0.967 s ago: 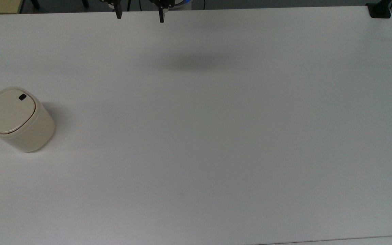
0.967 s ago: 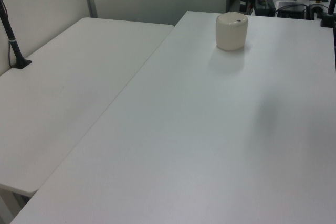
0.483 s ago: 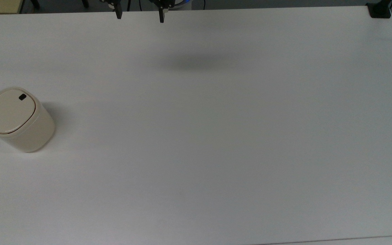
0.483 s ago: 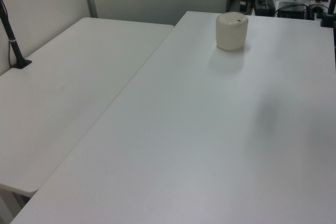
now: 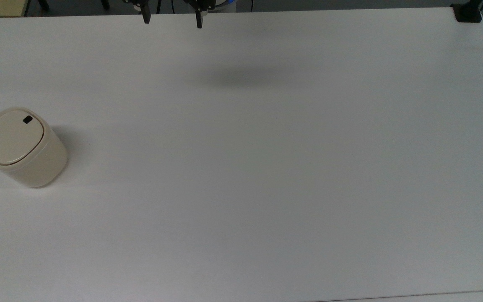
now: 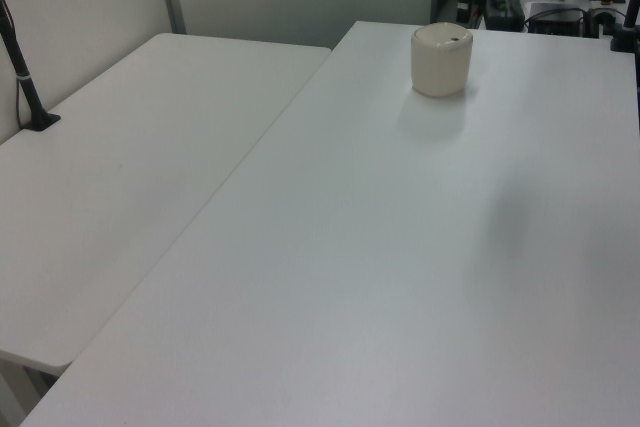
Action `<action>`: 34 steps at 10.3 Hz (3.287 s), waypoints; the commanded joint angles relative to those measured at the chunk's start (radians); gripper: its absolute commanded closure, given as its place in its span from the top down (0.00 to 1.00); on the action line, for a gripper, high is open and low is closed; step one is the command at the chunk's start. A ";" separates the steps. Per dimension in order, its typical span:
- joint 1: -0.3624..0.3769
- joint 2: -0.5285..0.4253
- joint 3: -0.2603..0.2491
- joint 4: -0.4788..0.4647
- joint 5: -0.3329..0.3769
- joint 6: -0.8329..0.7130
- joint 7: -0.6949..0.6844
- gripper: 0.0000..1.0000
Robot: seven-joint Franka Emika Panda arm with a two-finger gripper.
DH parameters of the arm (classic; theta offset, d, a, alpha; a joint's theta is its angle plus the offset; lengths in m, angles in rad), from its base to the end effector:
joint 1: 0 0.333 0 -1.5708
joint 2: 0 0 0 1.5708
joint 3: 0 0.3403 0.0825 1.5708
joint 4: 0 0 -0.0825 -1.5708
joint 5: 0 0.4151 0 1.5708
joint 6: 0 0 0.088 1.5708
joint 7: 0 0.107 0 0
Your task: Open the trash bin
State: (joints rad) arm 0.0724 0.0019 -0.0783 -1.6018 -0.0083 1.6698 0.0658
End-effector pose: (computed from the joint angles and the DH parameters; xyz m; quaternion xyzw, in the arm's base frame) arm 0.5956 -0.0043 0.6410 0.9988 -0.0355 0.0332 0.0032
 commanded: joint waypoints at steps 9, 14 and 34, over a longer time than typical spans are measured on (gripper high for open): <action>-0.163 0.019 0.000 -0.007 0.016 0.173 -0.144 0.79; -0.262 0.125 -0.006 -0.013 0.002 0.445 0.117 0.00; -0.270 0.347 -0.161 -0.182 -0.127 0.943 0.184 0.00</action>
State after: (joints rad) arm -0.2086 0.3582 -0.2318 -1.7454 -0.1188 2.5916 0.2193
